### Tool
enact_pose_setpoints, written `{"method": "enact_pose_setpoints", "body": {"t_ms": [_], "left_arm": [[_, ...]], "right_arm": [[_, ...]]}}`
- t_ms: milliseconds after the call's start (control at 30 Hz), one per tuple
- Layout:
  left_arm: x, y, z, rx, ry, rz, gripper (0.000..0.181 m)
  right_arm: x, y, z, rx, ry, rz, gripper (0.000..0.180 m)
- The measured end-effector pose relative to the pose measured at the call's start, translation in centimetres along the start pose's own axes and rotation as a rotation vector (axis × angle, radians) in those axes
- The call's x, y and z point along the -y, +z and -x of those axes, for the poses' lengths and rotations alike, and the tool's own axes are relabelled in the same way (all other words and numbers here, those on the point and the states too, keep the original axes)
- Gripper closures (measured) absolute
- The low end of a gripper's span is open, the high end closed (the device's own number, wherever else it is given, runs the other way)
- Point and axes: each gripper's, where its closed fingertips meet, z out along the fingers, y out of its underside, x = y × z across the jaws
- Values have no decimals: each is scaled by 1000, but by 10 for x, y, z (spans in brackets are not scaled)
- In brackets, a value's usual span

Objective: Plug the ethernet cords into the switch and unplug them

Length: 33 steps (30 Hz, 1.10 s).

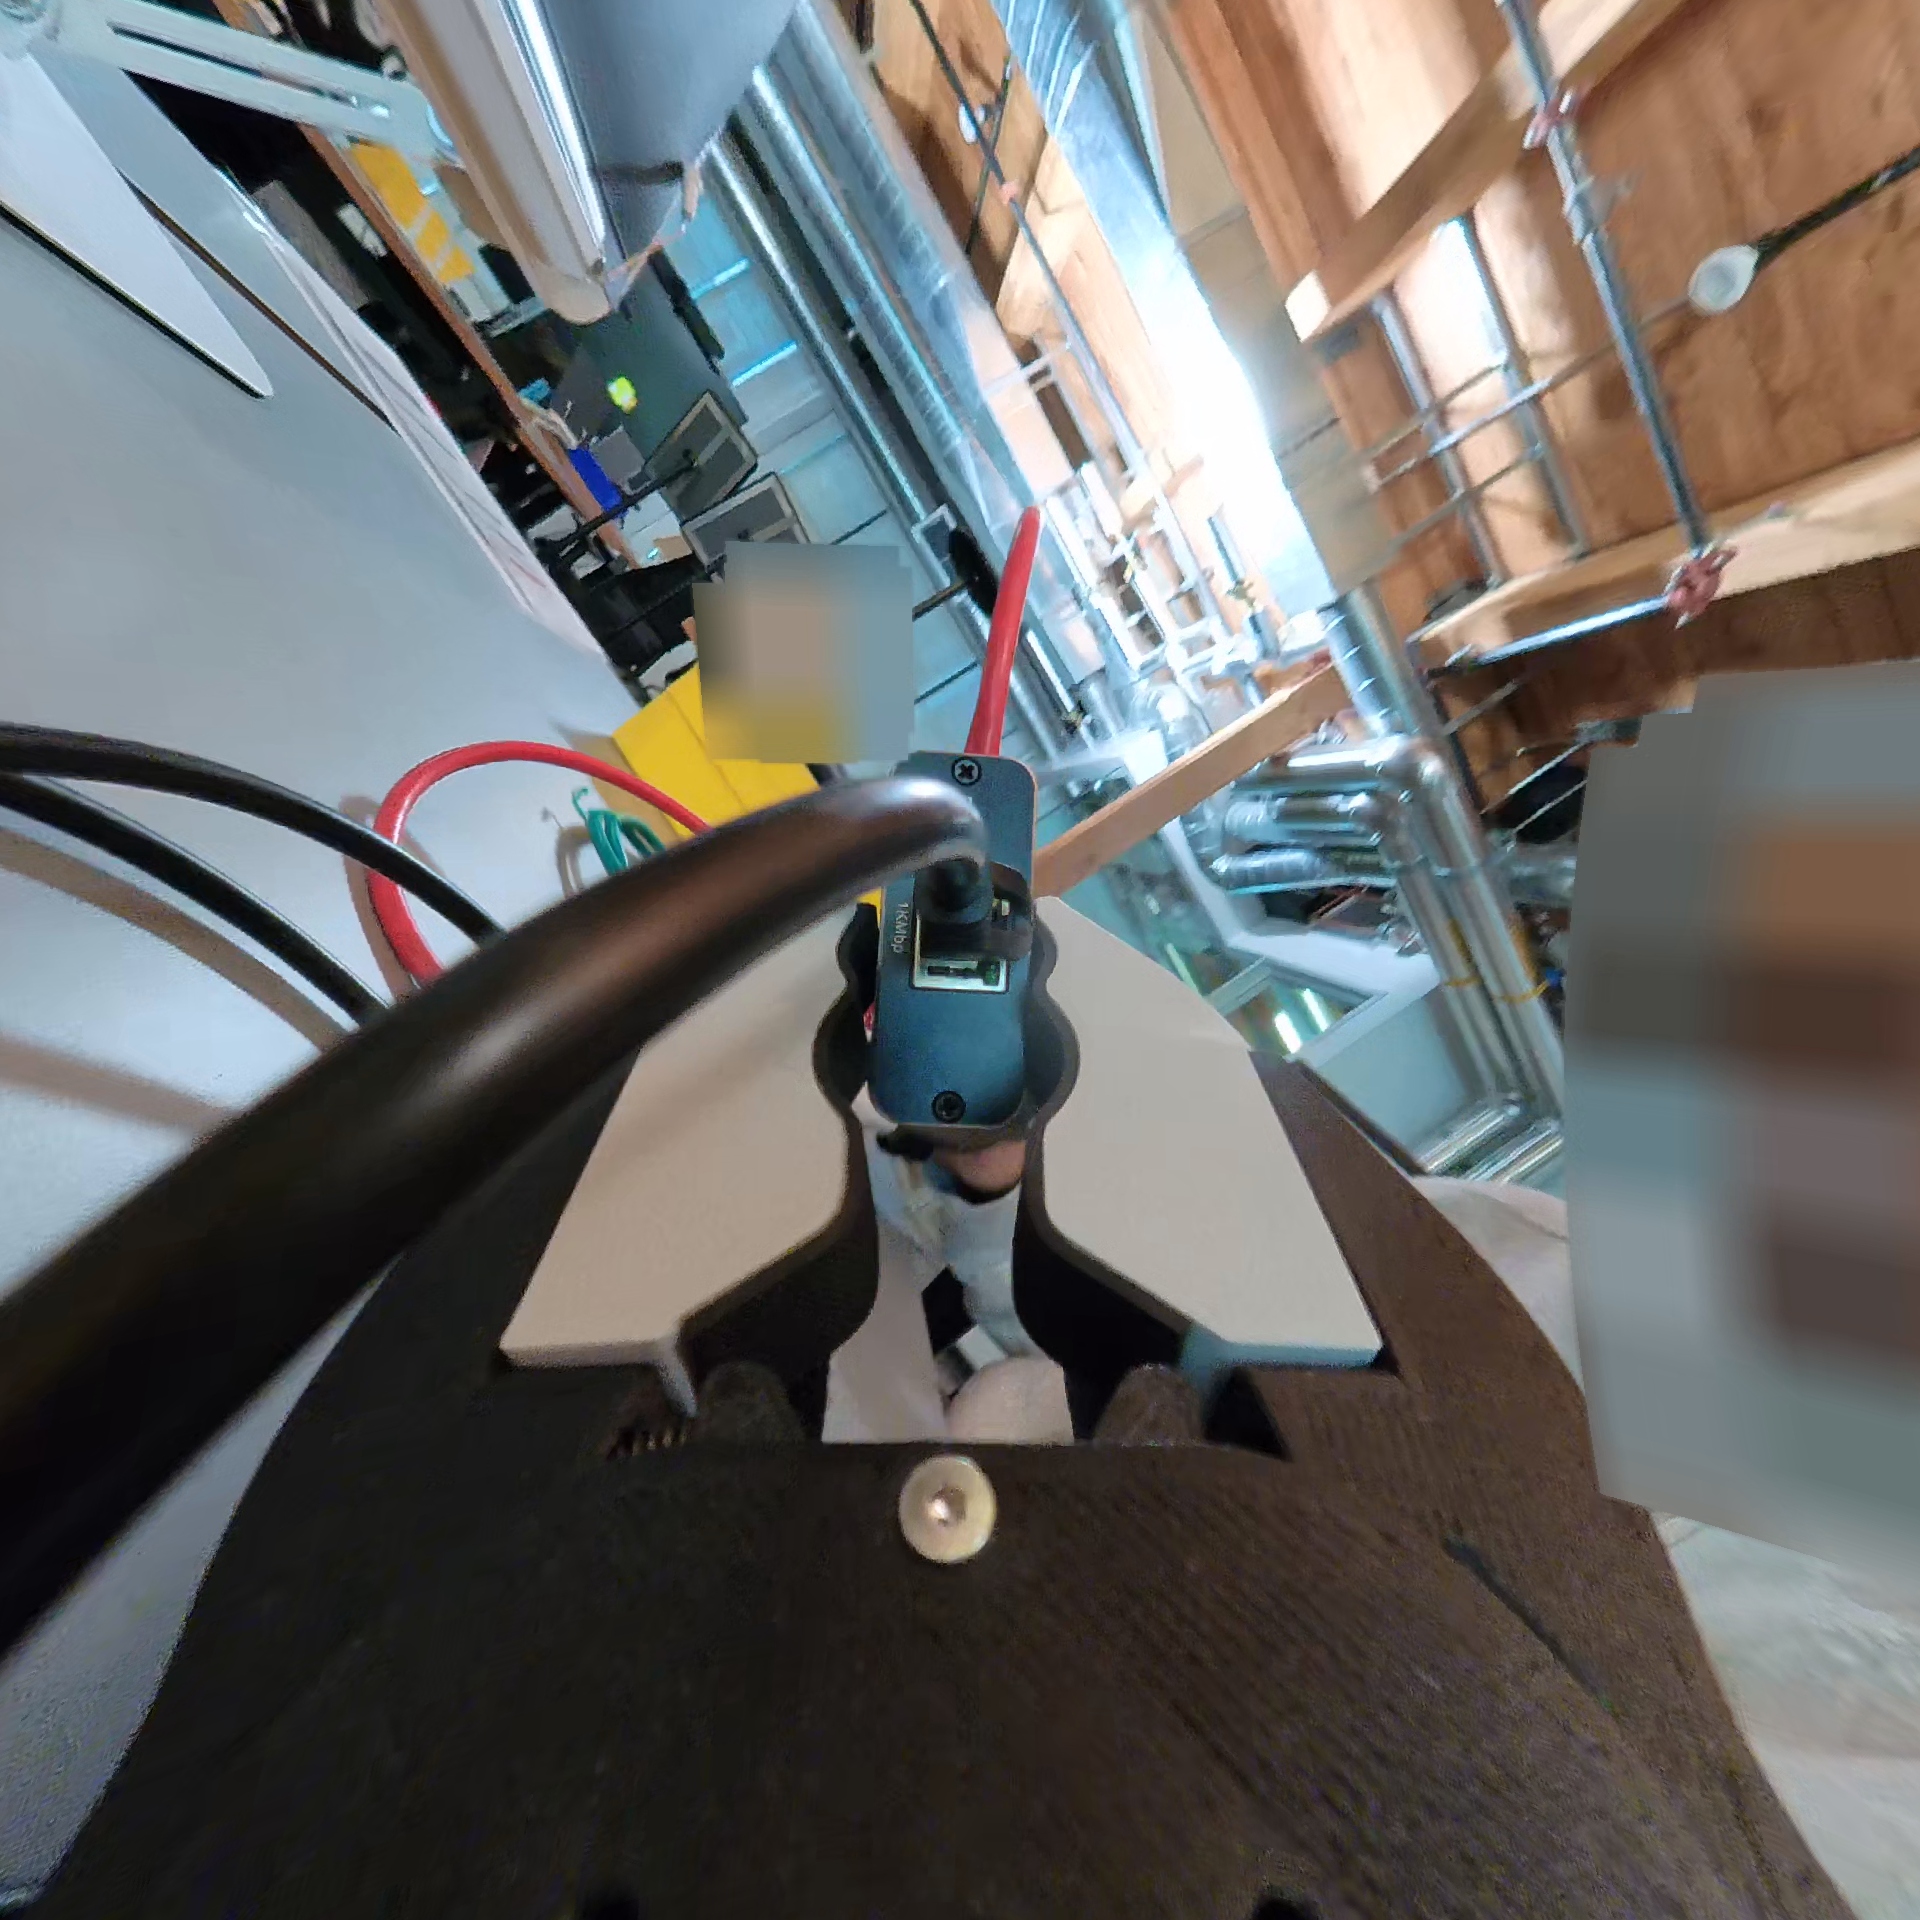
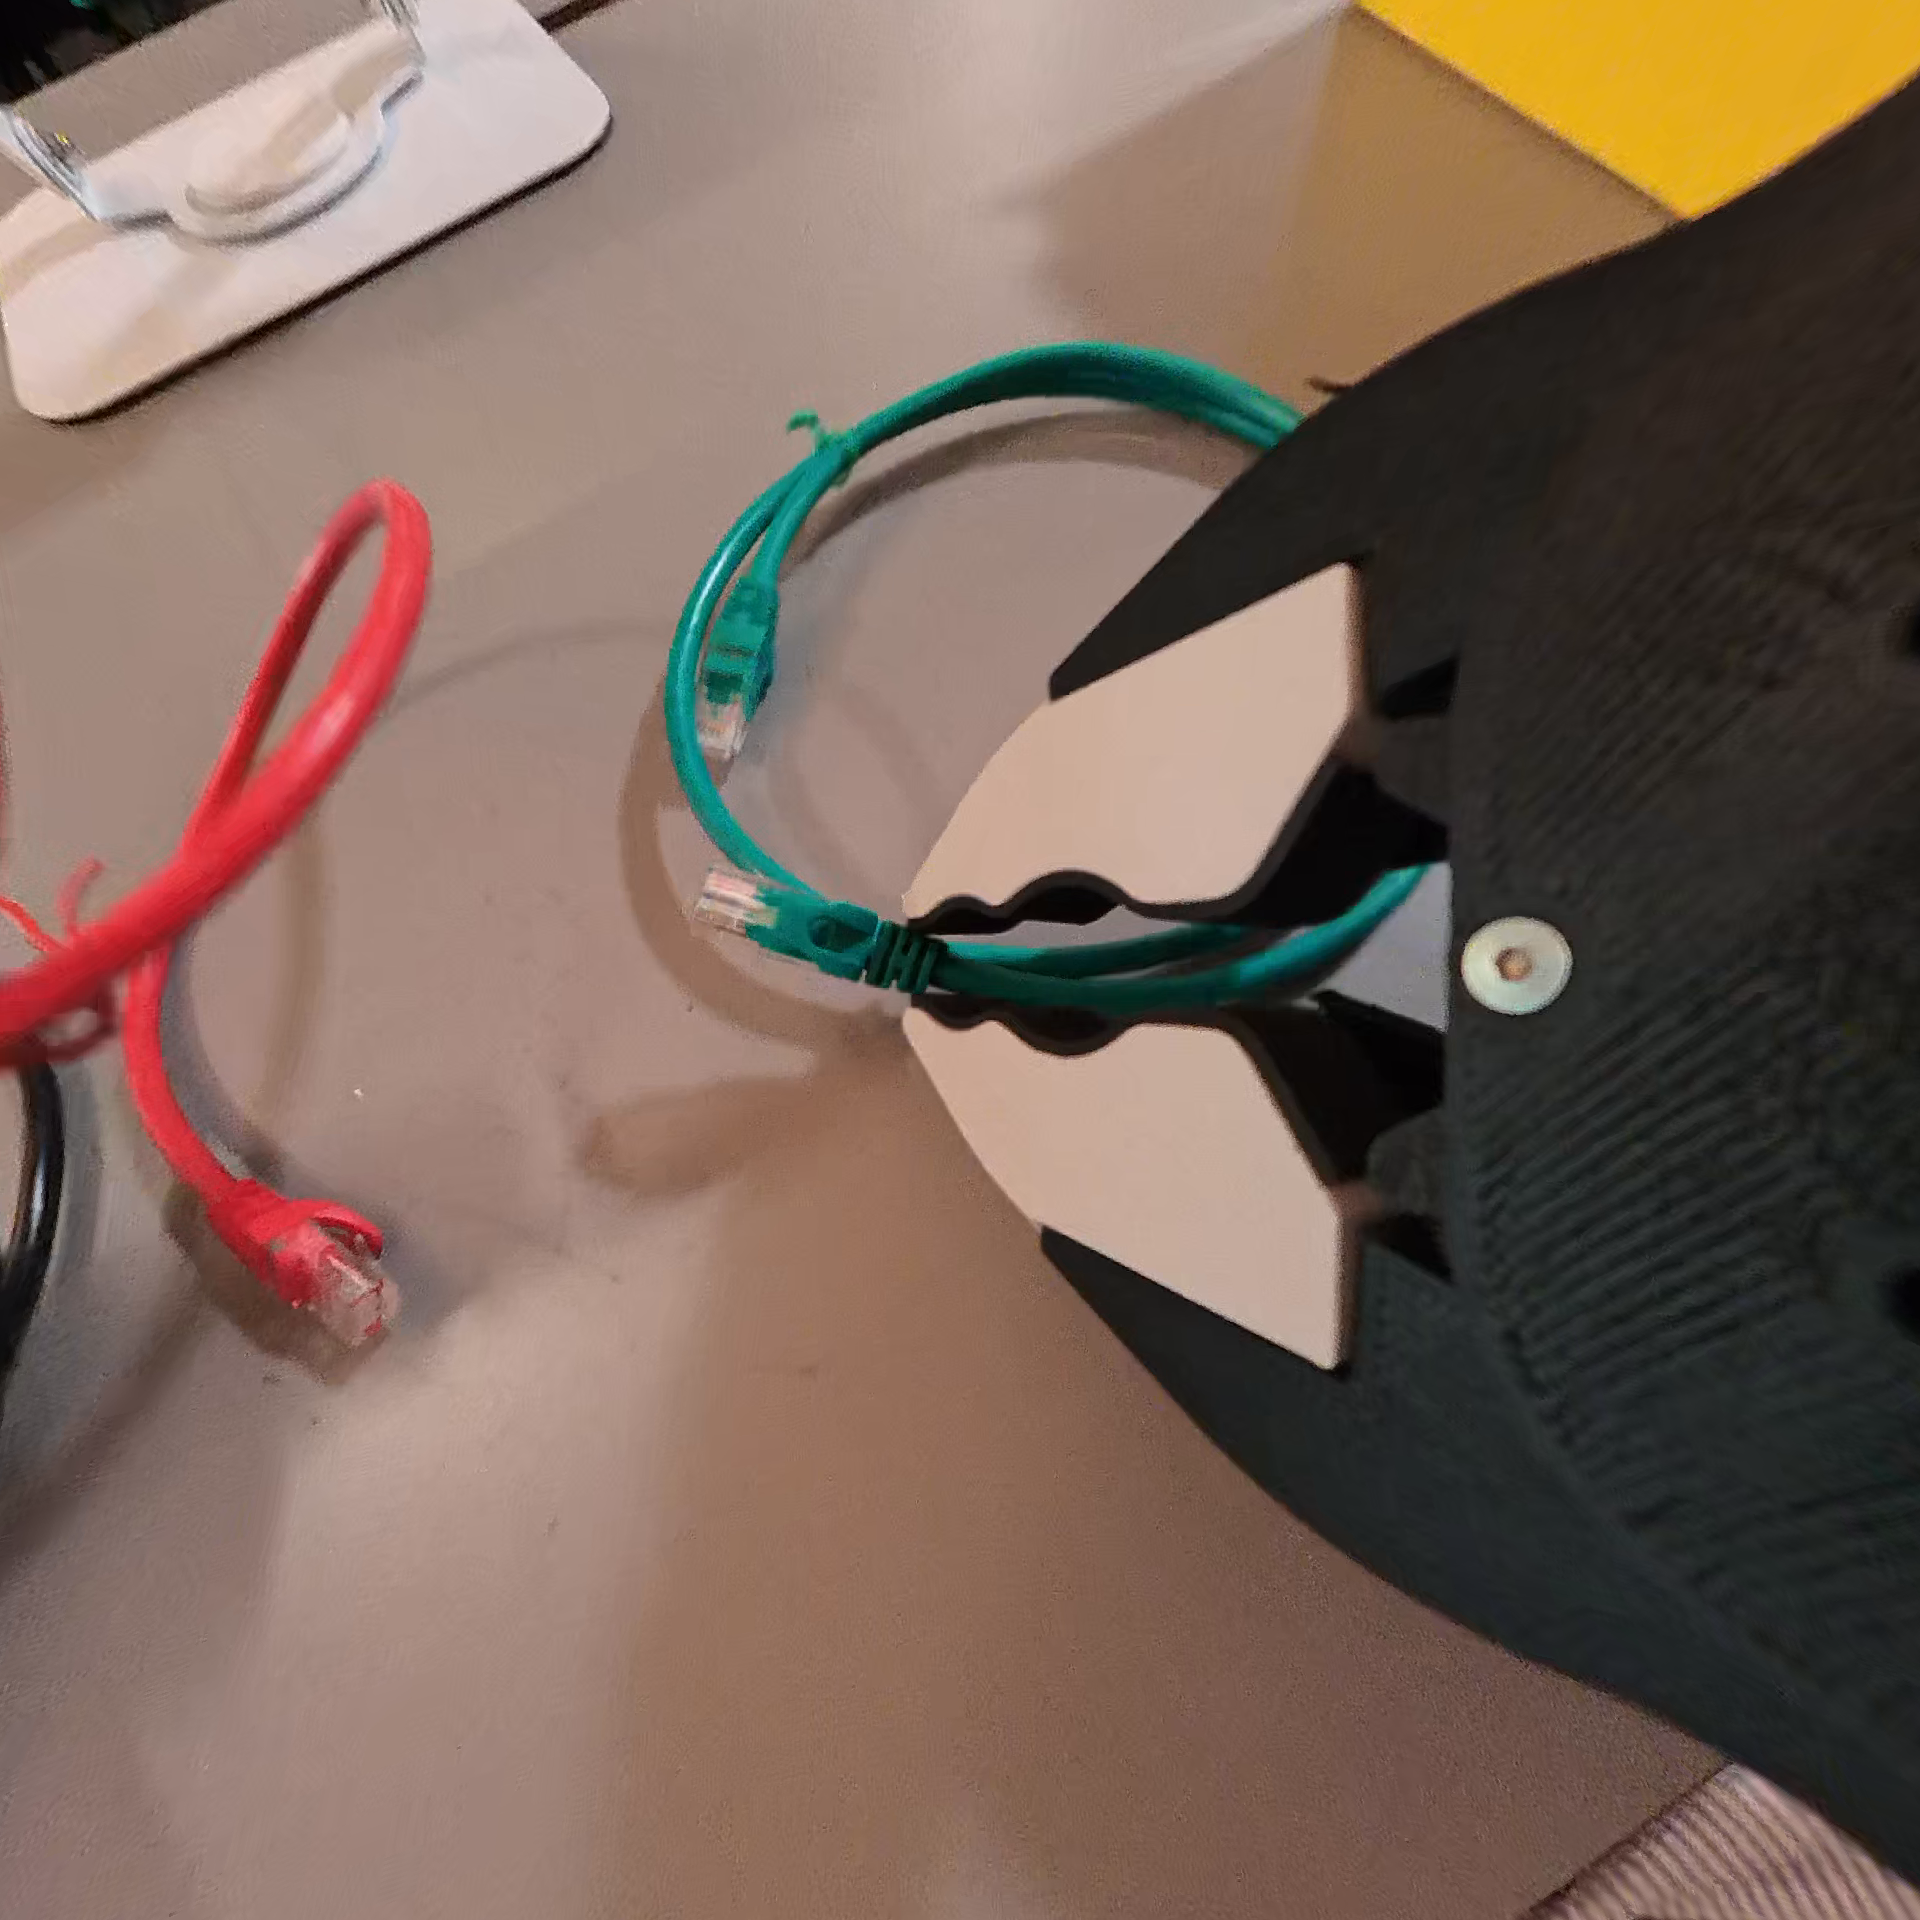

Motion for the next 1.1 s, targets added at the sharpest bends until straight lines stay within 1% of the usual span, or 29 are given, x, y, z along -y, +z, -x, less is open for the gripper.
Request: {"method": "enact_pose_setpoints", "body": {"t_ms": [133,267,367,433,467,500,567,633,700,733,767,933,1100], "left_arm": [[-18,11,-2,32,84,133,156],[-54,30,-8,44,198,361,156],[-90,41,-14,30,294,556,156],[-105,49,-17,12,299,617,155],[-110,53,-19,4,293,628,155],[-111,57,-18,7,285,617,156],[-106,66,-18,-4,225,541,156],[-100,73,-19,-35,141,453,156],[-99,77,-14,-18,91,415,156],[-101,78,-11,-1,75,407,156],[-101,80,-10,0,54,394,156],[-97,84,-7,7,-15,318,156],[-100,88,-2,7,-61,286,155]], "right_arm": [[1,-23,-37,-78,76,-72,169],[1,-48,-78,-193,106,-125,170],[11,-58,-92,-236,56,-159,170],[19,-58,-91,-252,-12,-171,170],[24,-55,-84,-231,-48,-185,170],[29,-52,-73,-196,-89,-203,170],[38,-47,-46,-131,-191,-227,170],[45,-43,-24,-107,-271,-222,170],[51,-40,-7,-83,-311,-211,170],[53,-39,-1,-79,-323,-208,173],[56,-40,3,-79,-339,-208,170],[54,-40,22,-39,-413,-177,170],[47,-34,17,-104,-397,-55,170]]}}
